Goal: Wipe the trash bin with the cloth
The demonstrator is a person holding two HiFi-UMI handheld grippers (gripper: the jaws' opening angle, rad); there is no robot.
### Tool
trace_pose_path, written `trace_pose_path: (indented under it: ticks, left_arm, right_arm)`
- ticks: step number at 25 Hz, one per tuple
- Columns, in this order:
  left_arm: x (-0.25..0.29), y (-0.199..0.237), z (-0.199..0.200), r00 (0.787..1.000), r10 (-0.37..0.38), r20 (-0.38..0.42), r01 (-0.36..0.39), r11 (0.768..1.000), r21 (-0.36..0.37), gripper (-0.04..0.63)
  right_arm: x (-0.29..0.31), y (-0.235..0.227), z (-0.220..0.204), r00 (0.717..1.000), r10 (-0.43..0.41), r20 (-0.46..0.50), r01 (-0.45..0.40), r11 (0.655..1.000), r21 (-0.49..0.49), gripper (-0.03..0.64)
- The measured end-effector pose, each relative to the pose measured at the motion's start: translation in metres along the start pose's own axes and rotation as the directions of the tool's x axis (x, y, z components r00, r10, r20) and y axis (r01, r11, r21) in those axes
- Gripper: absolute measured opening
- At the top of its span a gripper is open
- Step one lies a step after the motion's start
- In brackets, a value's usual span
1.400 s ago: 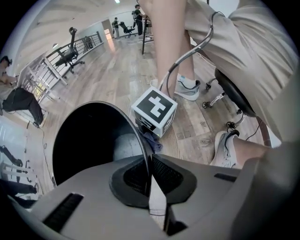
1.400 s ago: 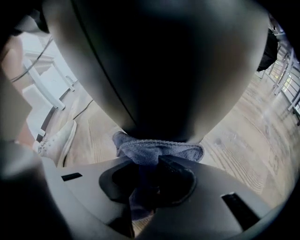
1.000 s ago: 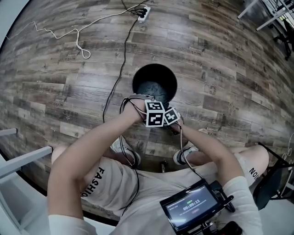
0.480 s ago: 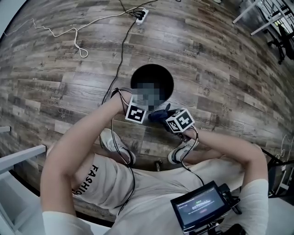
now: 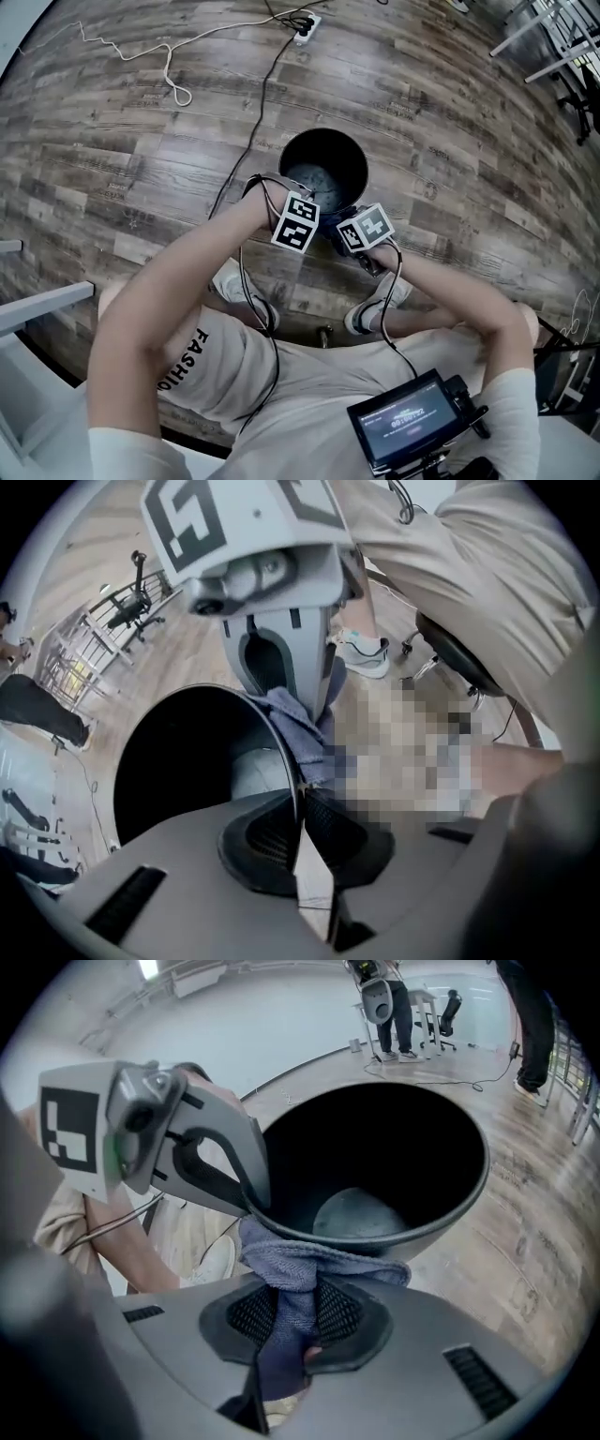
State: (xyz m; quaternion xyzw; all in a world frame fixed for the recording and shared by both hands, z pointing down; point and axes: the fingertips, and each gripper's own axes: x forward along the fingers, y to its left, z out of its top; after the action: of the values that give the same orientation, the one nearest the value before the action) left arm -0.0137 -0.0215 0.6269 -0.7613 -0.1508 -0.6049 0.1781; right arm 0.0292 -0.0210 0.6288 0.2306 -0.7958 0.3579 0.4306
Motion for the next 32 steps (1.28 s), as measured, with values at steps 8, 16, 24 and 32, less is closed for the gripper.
trace_pose_path:
  ticks: [8, 16, 24, 32]
  left_arm:
    - [-0.001, 0.003, 0.005, 0.999, -0.032, 0.035, 0.033, 0.999, -0.036, 0.025]
    - [-0.001, 0.005, 0.010, 0.997, -0.058, 0.053, 0.061, 0.997, -0.049, 0.023]
    - [0.000, 0.004, 0.009, 0.997, -0.057, 0.045, 0.060, 0.995, -0.081, 0.023]
    - [0.004, 0.017, 0.032, 0.995, -0.089, 0.038, 0.096, 0.927, -0.364, 0.020]
  right_arm:
    - [0.065, -0.037, -0.030, 0.996, -0.085, -0.023, 0.085, 0.996, -0.020, 0.077]
    - [0.142, -0.086, -0.069, 0.984, -0.177, -0.031, 0.178, 0.984, 0.019, 0.077]
    - [0.137, -0.074, -0.074, 0.988, -0.151, -0.042, 0.152, 0.988, 0.039, 0.077]
    - [0.051, -0.020, -0.064, 0.999, -0.045, -0.020, 0.043, 0.994, -0.098, 0.077]
